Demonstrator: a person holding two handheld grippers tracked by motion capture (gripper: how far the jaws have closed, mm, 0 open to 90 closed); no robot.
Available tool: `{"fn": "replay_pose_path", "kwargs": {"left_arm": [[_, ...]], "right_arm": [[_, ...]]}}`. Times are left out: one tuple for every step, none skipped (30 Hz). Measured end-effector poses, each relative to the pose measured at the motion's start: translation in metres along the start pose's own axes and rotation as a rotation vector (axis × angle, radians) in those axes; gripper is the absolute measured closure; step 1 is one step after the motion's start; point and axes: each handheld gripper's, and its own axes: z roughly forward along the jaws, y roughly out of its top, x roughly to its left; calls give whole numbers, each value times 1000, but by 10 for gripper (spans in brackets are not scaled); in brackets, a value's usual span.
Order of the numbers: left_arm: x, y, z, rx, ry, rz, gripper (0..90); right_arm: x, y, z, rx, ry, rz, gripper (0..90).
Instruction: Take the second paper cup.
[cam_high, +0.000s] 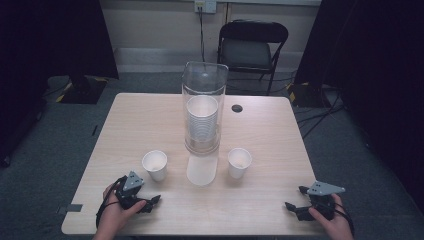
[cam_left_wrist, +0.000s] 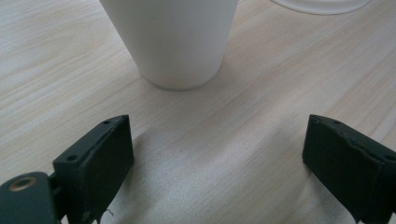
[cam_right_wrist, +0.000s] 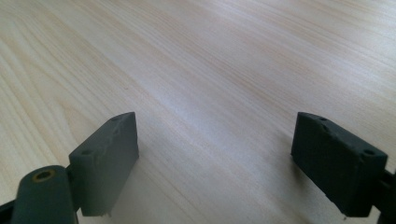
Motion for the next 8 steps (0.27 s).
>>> {"fn": "replay_pose_path", "kwargs": {"left_arm": [[0, 0, 0, 0, 0, 0, 82], [0, 0, 0, 0, 0, 0, 82], [0, 0, 0, 0, 0, 0, 82], [0, 0, 0, 0, 0, 0, 82], [0, 0, 0, 0, 0, 0, 82], [0, 0, 0, 0, 0, 0, 83], [0, 0, 0, 0, 0, 0, 82], [0, 0, 0, 0, 0, 0, 82]], "right_arm": [[-1, 0, 0, -2, 4, -6, 143], [-1, 0, 0, -1, 8, -7, 143], [-1, 0, 0, -1, 8, -7, 143], [-1, -1, 0, 0, 10, -10, 143], [-1, -1, -1, 0, 10, -11, 143], [-1, -1, -1, 1, 9, -11, 143], [-1, -1, -1, 1, 9, -11, 143], [-1, -1, -1, 1, 9, -10, 143]]}}
